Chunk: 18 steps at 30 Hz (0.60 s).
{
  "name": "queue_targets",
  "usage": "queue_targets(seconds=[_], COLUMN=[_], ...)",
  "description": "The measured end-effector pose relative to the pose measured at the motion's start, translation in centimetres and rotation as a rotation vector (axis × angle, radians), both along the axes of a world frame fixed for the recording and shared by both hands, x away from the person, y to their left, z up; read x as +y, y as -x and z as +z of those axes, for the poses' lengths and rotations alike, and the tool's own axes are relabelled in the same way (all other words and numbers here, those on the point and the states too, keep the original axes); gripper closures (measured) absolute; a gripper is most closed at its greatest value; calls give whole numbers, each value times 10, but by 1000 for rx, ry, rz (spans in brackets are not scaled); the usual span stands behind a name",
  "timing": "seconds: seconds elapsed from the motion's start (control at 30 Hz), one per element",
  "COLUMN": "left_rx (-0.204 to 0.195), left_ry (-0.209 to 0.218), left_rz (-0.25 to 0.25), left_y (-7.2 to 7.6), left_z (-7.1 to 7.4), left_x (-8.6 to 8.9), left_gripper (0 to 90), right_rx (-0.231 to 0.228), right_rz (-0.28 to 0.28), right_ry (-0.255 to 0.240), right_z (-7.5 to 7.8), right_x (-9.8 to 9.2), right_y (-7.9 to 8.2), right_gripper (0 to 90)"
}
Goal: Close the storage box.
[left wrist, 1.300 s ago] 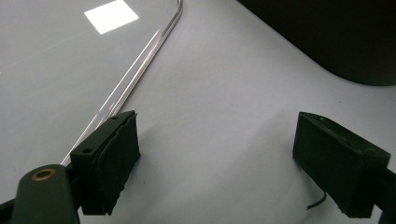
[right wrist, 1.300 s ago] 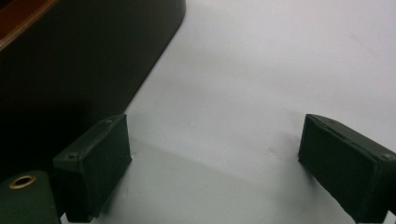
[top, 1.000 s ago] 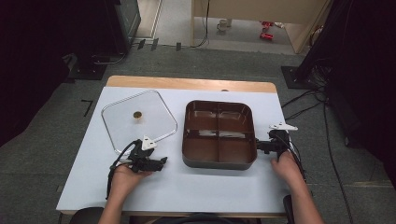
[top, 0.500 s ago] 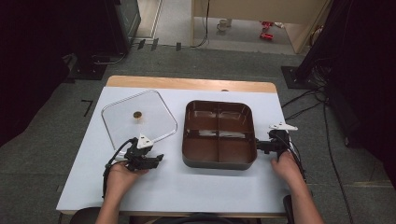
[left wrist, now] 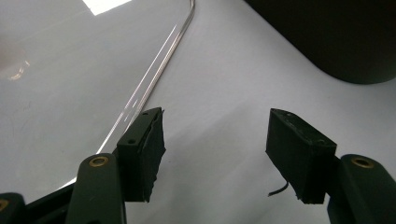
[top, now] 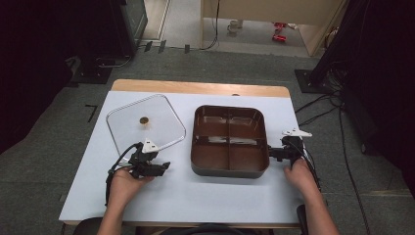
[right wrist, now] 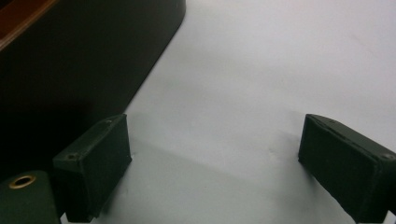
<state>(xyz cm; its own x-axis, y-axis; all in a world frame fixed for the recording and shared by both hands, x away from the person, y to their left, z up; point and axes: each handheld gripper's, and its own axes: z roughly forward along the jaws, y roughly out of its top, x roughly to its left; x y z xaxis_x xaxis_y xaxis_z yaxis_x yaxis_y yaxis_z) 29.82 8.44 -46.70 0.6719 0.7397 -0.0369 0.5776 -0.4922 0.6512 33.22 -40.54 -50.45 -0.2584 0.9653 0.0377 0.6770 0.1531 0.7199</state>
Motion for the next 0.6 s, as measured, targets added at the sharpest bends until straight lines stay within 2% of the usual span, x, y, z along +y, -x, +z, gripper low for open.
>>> queue_targets(seconds=[0.1,0.23,0.6], left_rx=[-3,35,4], left_ry=[14,45,63], left_rz=[-7,-15,5], left_y=[-1,-8,-17], left_z=[4,6,18], left_x=[-1,2,6], left_gripper=[378,372,373], right_rx=[0,0,0], right_rz=[0,0,0], right_ry=[0,0,0], right_z=[0,0,0], right_x=[0,0,0], right_y=[0,0,0], right_gripper=[87,86,86])
